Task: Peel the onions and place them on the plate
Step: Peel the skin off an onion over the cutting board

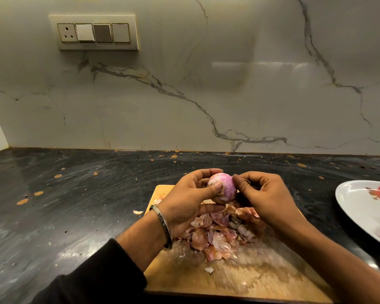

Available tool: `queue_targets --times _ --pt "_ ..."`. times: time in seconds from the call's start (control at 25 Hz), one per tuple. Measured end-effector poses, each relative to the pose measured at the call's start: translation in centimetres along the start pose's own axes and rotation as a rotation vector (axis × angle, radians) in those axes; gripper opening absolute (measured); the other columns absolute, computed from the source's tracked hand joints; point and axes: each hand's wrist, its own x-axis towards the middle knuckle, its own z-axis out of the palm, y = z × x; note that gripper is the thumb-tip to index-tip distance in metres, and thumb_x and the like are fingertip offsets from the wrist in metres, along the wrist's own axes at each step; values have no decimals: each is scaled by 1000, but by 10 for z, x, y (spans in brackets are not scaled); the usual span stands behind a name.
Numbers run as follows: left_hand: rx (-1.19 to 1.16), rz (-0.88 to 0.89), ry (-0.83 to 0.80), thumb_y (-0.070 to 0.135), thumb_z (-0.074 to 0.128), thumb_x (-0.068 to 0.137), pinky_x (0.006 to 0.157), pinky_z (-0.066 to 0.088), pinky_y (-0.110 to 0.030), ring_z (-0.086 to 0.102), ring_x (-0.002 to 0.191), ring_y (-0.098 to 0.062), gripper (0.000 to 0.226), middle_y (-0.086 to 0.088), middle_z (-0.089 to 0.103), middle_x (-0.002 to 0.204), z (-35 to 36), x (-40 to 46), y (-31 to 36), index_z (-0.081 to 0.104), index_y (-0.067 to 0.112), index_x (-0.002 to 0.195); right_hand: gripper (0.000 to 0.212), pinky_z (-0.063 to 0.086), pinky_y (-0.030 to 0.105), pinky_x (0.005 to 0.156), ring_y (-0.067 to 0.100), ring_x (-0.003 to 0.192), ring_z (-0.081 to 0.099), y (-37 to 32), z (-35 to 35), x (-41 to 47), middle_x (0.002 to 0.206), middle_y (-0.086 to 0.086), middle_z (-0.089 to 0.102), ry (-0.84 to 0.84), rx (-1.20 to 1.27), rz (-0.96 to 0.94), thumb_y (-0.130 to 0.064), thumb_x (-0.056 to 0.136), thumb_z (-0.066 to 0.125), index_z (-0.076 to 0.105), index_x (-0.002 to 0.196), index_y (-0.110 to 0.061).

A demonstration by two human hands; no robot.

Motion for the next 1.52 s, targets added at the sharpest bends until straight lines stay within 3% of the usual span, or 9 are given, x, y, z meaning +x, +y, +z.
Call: queue_targets --times 0.16,0.36,0.56,0.68,0.8,1.08,1.28,1.4,1.52 --pt "-6 3 -9 -1 57 93 83 60 -43 70 98 -26 31 -17 66 119 0 0 2 62 9 121 11 61 30 60 20 67 74 -1 -4 2 76 6 76 17 -3 -38 -15 93 66 77 90 -13" --pt "9 11 -17 -1 56 94 84 59 -45 69 103 -27 31 -15 67 119 0 -1 3 63 10 122 10 59 25 56 19 64 73 2 -2 1 75 9 73 55 -8 -36 -15 93 67 75 88 -12" --pt "-28 14 -19 6 56 95 88 58 -44 63 116 -34 32 -18 62 127 1 0 0 59 10 127 13 60 30 59 23 70 74 2 1 -1 85 7 75 16 52 44 -21 98 61 73 99 -17" --pt "-19 33 -5 14 71 78 87 59 -42 68 106 -30 49 -19 61 127 0 -1 -1 61 13 125 12 60 28 60 22 74 75 0 2 -2 87 5 77 -50 95 41 -19 94 64 74 100 -17" --pt "8 40 11 14 75 67 84 60 -40 71 95 -25 54 -19 61 125 0 -3 0 65 16 120 7 61 28 63 17 70 74 0 2 -2 79 4 75 33 -60 -54 -10 91 68 74 93 -14" --pt "-72 31 13 5 65 86 88 58 -43 70 95 -24 40 -15 66 118 1 1 -1 59 12 125 9 62 29 61 10 65 72 5 2 -1 76 2 72 102 -182 -77 -12 95 65 68 91 -19" --pt "-88 43 39 9 60 92 90 57 -41 66 102 -25 37 -14 65 120 1 2 -1 56 13 129 25 60 32 62 7 69 70 3 2 -1 79 -4 69 37 -349 -82 -2 94 54 68 86 -21" --pt "-79 45 55 10 58 94 90 55 -40 66 101 -23 35 -12 66 120 1 3 -1 56 13 128 28 50 23 54 6 59 62 0 2 -2 63 -5 66 29 -356 -101 -10 95 54 68 73 -22" --pt "-92 54 55 7 61 91 83 59 -32 69 95 -17 40 -10 68 116 0 3 -2 55 10 131 19 46 18 52 6 61 61 -1 3 -4 67 -5 66 21 -393 -143 -26 97 61 68 78 -23"
